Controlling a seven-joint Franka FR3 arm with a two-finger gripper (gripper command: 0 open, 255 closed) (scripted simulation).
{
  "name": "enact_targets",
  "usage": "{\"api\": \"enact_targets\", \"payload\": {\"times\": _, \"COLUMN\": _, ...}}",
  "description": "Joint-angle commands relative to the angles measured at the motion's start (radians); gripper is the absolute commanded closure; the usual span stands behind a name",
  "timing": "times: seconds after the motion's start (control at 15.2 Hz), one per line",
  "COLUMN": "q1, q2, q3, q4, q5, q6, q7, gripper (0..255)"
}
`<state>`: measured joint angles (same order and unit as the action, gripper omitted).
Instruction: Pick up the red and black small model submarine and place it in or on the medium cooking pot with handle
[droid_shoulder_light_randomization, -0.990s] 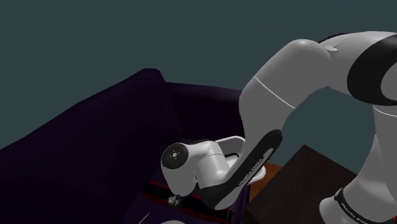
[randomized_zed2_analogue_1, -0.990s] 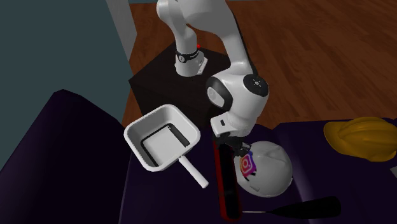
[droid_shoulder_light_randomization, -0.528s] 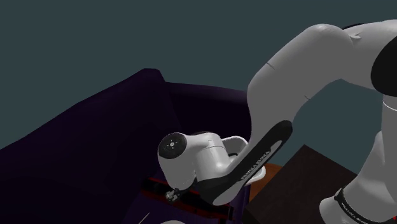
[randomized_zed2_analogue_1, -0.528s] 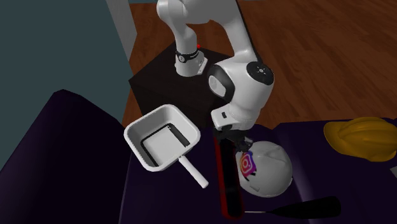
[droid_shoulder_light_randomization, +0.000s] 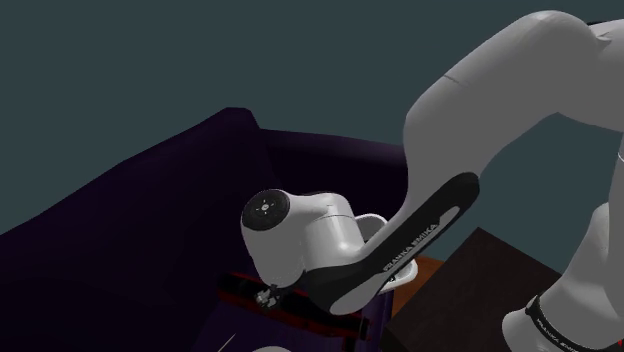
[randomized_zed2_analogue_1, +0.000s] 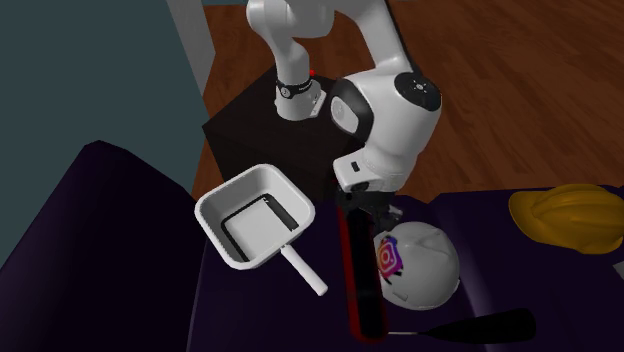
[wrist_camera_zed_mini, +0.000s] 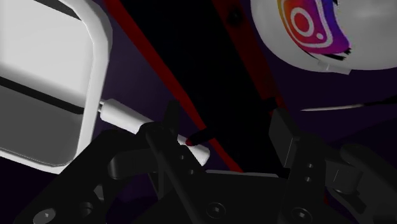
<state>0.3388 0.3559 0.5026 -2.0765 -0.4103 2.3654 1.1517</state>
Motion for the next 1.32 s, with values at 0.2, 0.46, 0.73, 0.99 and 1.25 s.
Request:
{"api": "enact_targets", "payload": {"times": 0.2, "q1": -0.017, "q2": -0.054, "q3": 0.022, "q4": 0.006, "q5": 0.045, "q6": -0.047, "q7": -0.034, "gripper": 255}}
{"api": "enact_targets", "payload": {"times": 0.46, "q1": -0.045, "q2": -0.104, "q3": 0.031, "q4": -0.018, "q5": 0.082, "q6": -0.061, "q7": -0.078, "gripper": 255}}
{"api": "enact_targets", "payload": {"times": 0.73, "q1": -0.124, "q2": -0.21, "q3": 0.022, "q4": -0.127, "q5": 0.15, "q6": -0.025, "q7": -0.198, "gripper": 255}}
{"api": "enact_targets", "payload": {"times": 0.99, "q1": -0.188, "q2": -0.307, "q3": -0.005, "q4": -0.217, "q5": 0.219, "q6": 0.0, "q7": -0.33, "gripper": 255}}
{"api": "enact_targets", "payload": {"times": 1.25, "q1": -0.239, "q2": -0.39, "q3": -0.05, "q4": -0.289, "q5": 0.278, "q6": 0.013, "q7": -0.466, "gripper": 255}}
